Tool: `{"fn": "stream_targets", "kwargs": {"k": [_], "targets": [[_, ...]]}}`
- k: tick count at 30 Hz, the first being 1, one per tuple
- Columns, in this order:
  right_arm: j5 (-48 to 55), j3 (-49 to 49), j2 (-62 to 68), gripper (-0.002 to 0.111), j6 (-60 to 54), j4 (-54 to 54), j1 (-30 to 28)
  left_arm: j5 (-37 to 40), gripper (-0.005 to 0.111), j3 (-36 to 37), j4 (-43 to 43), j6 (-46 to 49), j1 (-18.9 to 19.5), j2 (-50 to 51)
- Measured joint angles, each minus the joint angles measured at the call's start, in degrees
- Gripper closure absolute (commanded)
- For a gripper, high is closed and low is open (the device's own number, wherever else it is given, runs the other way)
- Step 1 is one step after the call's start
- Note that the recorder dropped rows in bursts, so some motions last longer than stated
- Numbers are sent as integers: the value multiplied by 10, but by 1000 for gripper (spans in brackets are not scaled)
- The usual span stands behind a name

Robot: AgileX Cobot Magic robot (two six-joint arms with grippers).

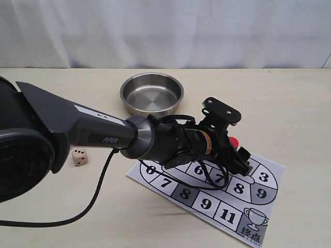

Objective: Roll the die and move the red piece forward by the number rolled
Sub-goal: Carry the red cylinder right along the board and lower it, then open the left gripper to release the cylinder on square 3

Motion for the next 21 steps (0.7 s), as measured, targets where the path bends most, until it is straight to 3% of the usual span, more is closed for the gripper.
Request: {"fn": "stream_targets", "kwargs": {"k": [9,16,18,21], "targets": [[0,0,0,104,0,0,0,2,27,0,3,0,0,-22],[0,0,0,104,0,0,0,100,28,0,15,1,0,-95],[0,0,0,104,0,0,0,148,33,0,33,1,0,-117],[0,0,0,104,0,0,0,223,53,0,46,1,0,-149]]}}
